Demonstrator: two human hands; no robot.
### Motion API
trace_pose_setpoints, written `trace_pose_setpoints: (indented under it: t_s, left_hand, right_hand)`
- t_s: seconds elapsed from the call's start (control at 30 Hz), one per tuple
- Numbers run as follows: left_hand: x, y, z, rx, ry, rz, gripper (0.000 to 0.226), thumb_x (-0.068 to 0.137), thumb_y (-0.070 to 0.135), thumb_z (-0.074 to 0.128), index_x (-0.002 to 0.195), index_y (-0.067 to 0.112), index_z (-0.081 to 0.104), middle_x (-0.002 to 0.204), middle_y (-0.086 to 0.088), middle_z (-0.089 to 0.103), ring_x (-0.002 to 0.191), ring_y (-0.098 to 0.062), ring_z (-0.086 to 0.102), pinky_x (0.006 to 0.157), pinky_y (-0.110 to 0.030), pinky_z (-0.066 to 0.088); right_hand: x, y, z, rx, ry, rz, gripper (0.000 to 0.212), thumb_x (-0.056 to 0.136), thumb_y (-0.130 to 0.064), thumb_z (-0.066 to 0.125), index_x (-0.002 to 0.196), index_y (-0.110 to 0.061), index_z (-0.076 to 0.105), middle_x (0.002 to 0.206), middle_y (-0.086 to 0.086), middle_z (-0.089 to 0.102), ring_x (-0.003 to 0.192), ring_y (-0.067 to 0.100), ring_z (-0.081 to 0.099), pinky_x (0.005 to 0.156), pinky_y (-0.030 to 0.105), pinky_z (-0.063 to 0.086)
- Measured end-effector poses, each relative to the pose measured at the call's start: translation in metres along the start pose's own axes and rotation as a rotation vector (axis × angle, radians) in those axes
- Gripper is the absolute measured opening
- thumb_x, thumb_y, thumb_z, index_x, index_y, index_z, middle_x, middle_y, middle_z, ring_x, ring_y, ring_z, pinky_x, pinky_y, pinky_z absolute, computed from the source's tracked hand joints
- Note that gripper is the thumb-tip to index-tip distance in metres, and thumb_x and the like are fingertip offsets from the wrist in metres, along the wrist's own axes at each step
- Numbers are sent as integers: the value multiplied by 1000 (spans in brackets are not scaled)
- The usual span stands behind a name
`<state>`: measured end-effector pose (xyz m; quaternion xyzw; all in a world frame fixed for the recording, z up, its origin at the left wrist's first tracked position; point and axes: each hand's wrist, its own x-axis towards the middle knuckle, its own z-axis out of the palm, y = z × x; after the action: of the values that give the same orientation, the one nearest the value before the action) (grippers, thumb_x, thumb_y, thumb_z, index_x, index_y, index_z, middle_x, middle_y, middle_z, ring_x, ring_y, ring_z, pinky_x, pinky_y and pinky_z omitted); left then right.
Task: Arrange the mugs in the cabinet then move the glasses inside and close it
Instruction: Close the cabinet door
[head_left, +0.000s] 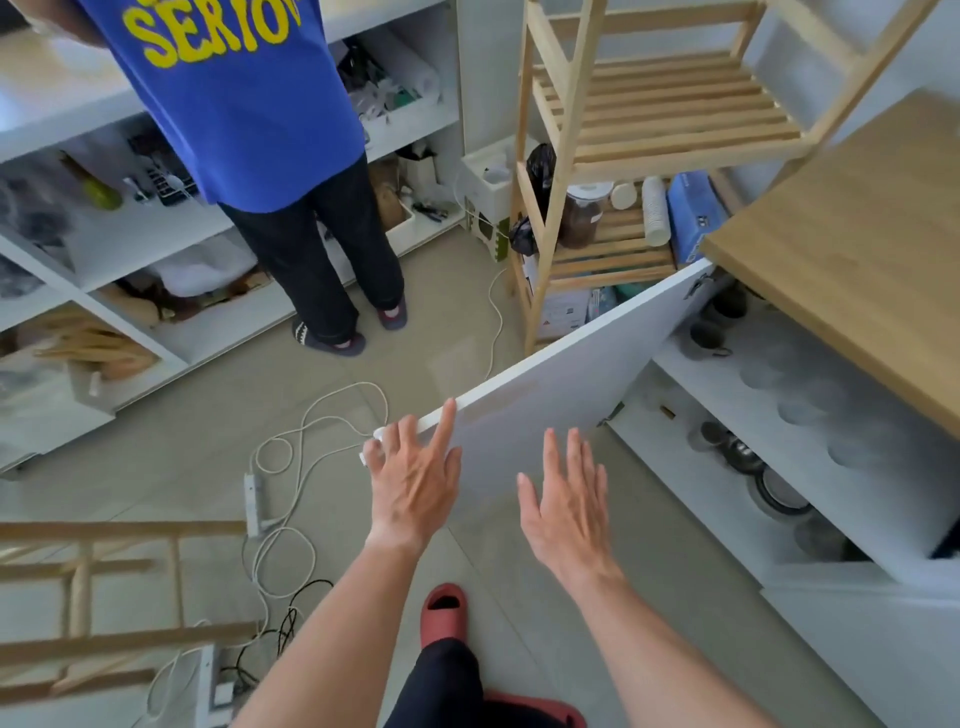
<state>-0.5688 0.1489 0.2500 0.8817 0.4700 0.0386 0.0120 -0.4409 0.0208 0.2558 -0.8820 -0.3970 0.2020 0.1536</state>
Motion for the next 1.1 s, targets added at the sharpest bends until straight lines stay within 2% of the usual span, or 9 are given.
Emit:
trace_pose_setpoints:
  t_s: [0.2,0.4,0.47,0.53,0.6,0.67,0.8,0.93,1.1]
  left_hand:
    - [-54,30,-8,-58,-38,158,62,86,47,56,143,29,44,96,-7,57,79,-29,54,69,-40,47]
    - [-105,69,-14,-276,-196,328,70,88,53,45,152,30,30,85,4,53,66,-19,54,68,-30,47]
    - [-113,89,-14,-333,-220,415,65,91,49,44,151,27,33,94,5,57,79,-17,57,75,-30,48]
    - [-115,111,-14,-324,-187,526,56,93,44,45,144,22,45,121,0,59,103,-21,59,85,-33,49]
    - [-115,136,-12,-318,-117,662,47,93,36,48,135,16,57,143,-8,50,123,-28,53,98,-39,45]
    - [-117,163,-11,-306,-83,796,44,94,32,48,132,11,59,151,-9,42,135,-29,43,110,-44,37]
    - [-127,221,-4,-287,-102,956,48,97,30,43,136,6,55,148,-9,46,140,-28,38,113,-47,33]
    - [-134,279,-4,-256,-170,968,49,97,27,43,138,4,52,148,-13,45,142,-30,34,117,-46,26]
    - [-133,343,-8,-216,-267,982,59,93,34,35,140,0,48,146,-18,45,141,-33,35,116,-47,29]
  right_hand:
    - [-45,47,0,30,-16,116,67,102,-45,32,158,-19,5,166,14,-2,152,28,0,122,44,3]
    - [-100,111,-15,23,19,238,67,102,-46,32,158,-18,10,165,15,5,152,29,6,122,46,7]
    - [-117,134,-24,17,33,297,67,101,-47,31,158,-17,10,165,15,4,152,29,6,122,45,7]
    - [-132,155,-33,30,54,359,67,102,-47,30,157,-17,9,165,15,3,152,28,4,123,45,6]
    - [-144,173,-40,49,78,415,67,102,-48,29,158,-18,7,166,14,0,152,27,1,123,45,4]
    - [-155,188,-47,80,117,467,67,102,-47,30,158,-18,7,166,14,0,152,27,0,123,44,2]
    - [-177,214,-61,120,180,551,67,102,-47,30,158,-18,8,166,12,0,152,26,-1,123,43,1]
    - [-196,242,-77,149,243,632,65,102,-45,31,157,-17,11,166,13,3,152,26,1,122,43,2]
    - [-213,276,-104,170,342,737,65,102,-43,33,157,-15,14,165,14,8,152,27,5,122,43,4]
